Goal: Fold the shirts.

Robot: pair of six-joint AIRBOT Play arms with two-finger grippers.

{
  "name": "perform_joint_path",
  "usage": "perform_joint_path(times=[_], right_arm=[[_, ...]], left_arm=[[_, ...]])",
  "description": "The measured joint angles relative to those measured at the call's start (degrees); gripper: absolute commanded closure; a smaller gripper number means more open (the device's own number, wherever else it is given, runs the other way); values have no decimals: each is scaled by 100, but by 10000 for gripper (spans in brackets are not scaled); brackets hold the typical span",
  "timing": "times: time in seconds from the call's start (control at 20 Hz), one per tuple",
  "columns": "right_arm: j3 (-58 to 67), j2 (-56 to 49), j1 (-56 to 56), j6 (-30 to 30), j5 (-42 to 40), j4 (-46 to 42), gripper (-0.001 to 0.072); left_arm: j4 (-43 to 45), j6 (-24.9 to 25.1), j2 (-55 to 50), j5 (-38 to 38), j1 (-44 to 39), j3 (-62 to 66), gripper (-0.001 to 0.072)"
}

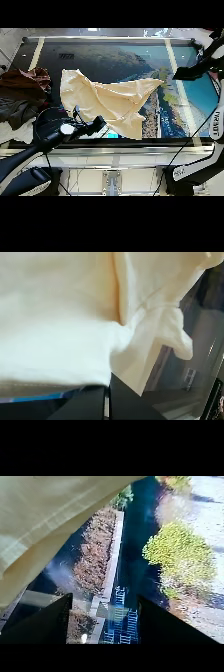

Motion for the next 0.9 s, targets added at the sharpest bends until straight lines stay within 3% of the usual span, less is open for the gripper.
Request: perform_joint_path(times=[0.3, 0.6, 0.75, 0.9], right_arm=[[-238, -745, 527, -146, -881, -85, 263], [-214, -881, 603, -168, -1340, -944, 263], [-214, -935, 605, -273, -1064, -933, 263], [-260, -1040, 654, -509, -282, -664, 262]], left_arm=[[765, -111, 452, -850, 492, -2, 696], [2835, -1460, 1705, -1414, 1727, -2, 696], [3464, -1810, 2221, -1862, 2575, -2, 695], [3901, -1937, 2444, -2262, 3104, -2, 695]])
